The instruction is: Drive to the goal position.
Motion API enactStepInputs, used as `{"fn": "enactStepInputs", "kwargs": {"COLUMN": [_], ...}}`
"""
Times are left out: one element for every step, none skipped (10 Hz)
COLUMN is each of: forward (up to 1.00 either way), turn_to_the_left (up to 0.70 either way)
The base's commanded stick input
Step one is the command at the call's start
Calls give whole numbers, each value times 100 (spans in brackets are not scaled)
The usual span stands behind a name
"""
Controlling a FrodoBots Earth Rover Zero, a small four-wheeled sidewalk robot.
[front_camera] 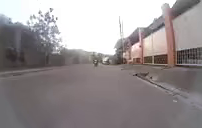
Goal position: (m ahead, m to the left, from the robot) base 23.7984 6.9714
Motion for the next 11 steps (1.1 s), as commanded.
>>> {"fn": "enactStepInputs", "kwargs": {"forward": [100, 100, 100, 100, 100, 100, 100, 100, 100, 100, 100], "turn_to_the_left": [-1, 0, 0, 0, 0, 0, 0, 0, 0, 0, 0]}}
